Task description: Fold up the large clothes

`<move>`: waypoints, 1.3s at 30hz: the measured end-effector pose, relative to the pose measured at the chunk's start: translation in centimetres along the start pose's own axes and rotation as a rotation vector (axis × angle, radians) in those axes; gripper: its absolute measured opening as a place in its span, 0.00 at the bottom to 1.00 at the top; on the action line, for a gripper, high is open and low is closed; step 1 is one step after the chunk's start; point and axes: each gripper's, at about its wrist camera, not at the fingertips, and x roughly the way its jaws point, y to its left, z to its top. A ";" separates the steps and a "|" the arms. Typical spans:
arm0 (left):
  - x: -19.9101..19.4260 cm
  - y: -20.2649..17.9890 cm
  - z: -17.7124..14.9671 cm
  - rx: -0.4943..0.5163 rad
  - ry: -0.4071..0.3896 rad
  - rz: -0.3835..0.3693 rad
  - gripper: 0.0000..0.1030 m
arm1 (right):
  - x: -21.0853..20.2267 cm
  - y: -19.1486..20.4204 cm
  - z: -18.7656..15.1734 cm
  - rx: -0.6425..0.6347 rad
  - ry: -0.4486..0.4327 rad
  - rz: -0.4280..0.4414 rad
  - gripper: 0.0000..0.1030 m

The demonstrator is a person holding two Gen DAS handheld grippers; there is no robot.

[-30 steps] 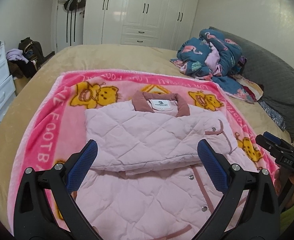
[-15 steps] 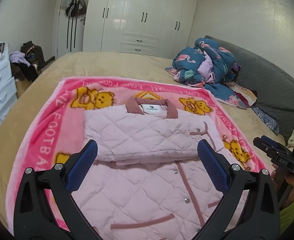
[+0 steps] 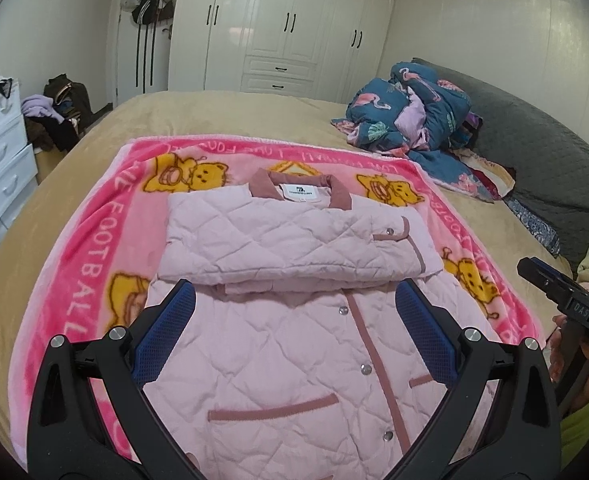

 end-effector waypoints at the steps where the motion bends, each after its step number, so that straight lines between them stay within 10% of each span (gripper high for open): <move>1: -0.1 -0.1 -0.2 0.000 0.002 0.003 0.91 | -0.1 0.0 -0.1 0.002 0.001 0.002 0.96; 39: 0.0 -0.6 -9.6 -0.029 0.124 0.093 0.91 | -1.6 -1.9 -8.2 -0.018 0.112 0.053 0.96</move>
